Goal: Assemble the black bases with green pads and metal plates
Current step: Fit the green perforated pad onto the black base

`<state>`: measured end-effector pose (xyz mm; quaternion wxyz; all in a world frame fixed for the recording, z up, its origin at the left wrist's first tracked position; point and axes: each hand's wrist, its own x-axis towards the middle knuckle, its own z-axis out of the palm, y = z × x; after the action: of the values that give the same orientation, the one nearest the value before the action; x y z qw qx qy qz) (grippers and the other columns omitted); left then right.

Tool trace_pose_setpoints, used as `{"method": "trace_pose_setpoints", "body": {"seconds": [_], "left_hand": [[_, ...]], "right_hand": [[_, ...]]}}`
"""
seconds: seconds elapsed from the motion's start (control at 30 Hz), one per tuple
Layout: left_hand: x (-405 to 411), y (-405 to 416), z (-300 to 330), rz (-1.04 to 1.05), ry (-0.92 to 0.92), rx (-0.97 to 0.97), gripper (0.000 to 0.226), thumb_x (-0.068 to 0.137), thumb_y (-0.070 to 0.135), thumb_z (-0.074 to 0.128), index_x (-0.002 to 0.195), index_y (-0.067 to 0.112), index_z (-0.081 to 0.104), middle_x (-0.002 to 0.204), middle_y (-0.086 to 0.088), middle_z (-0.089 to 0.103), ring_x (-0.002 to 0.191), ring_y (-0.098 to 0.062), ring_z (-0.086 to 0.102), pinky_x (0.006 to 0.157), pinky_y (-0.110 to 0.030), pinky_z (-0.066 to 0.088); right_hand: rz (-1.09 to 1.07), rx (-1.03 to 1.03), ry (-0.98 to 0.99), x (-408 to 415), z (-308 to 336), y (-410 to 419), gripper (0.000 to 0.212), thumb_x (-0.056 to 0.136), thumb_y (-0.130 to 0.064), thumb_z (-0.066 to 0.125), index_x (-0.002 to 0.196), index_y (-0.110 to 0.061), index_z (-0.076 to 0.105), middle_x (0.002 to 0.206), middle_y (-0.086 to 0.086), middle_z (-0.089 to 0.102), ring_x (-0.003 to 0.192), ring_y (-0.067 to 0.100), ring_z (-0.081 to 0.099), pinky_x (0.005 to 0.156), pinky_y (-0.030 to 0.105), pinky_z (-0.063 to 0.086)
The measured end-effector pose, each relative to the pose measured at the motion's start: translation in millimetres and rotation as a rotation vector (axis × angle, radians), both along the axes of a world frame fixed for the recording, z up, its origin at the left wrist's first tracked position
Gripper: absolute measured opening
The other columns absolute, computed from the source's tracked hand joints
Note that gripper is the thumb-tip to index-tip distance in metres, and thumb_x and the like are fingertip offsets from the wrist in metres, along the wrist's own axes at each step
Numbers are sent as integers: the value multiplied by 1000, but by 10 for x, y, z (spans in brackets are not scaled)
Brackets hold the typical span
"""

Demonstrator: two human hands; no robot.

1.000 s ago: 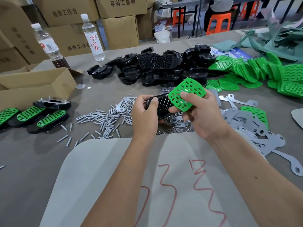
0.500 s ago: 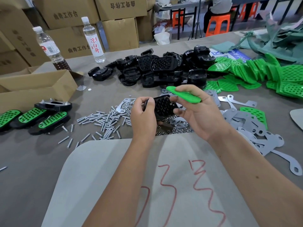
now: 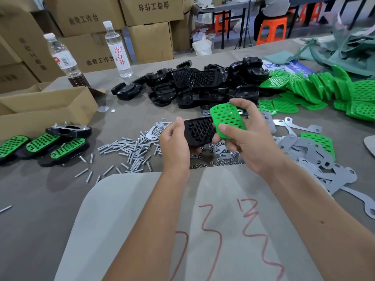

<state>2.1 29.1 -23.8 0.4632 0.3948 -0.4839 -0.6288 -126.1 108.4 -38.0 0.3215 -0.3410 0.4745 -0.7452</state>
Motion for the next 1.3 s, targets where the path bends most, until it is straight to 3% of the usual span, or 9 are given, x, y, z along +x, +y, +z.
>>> {"method": "trace_pose_setpoints", "body": {"seconds": [0.13,0.27,0.4,0.6,0.73,0.83,0.93,1.13,1.3], "left_hand": [[8,-15,-13,0,21,-3,53,108,34,49,62,41,74,67,6,72,66,-16,68,56,-30,56],[6,-12,-20,-6,40,-21,56,109,32,47,62,46,74,69,8,74,69,-14,70,63,-37,59],[16,-6,-12,-35,61,-34,56,110,29,44,68,45,76,72,6,77,63,-10,73,48,-28,54],[9,-45,-60,-55,39,-54,39,110,23,42,90,20,76,82,-2,78,68,-16,75,47,-27,55],[-8,-60,-92,-47,20,-82,40,109,26,43,87,24,76,78,2,77,66,-13,73,46,-26,53],[-15,-64,-108,-45,28,-72,42,110,28,44,83,24,76,75,3,76,64,-12,73,45,-26,53],[-23,-77,-126,-39,24,-67,46,109,31,46,75,30,77,72,5,74,63,-11,72,46,-26,53],[-64,-95,-187,-9,-1,-107,38,109,31,45,89,25,77,93,-5,76,89,-26,71,68,-44,60],[-64,-107,-192,-12,2,-102,37,109,29,43,91,24,76,90,-3,75,84,-21,71,64,-40,60]], "right_hand": [[45,44,149,48,-19,-12,59,84,-1,79,130,-18,46,94,14,78,54,24,67,41,20,38],[31,73,211,36,-27,-24,45,88,-2,79,118,-14,47,92,16,79,53,24,60,45,24,43],[24,64,271,34,-46,-12,34,94,-5,73,118,-19,53,83,6,78,53,8,58,48,21,41],[-17,87,367,50,-68,-38,36,103,-3,59,131,-24,54,81,-10,66,60,-1,57,56,12,45],[-54,197,456,43,-107,-43,34,104,-19,62,130,-34,47,90,-1,69,70,8,60,65,27,51],[-44,180,474,17,-101,-41,29,103,-21,63,125,-34,49,73,-12,66,59,5,53,54,18,42],[-4,165,521,12,-93,-40,31,102,-15,65,127,-29,55,72,-12,69,53,2,51,50,14,39],[-92,213,587,37,-92,-60,32,98,-17,68,121,-36,55,77,-5,74,53,12,54,50,22,42],[-132,242,595,43,-69,-58,33,97,-21,71,120,-40,57,78,-3,76,68,31,68,66,44,56]]}}
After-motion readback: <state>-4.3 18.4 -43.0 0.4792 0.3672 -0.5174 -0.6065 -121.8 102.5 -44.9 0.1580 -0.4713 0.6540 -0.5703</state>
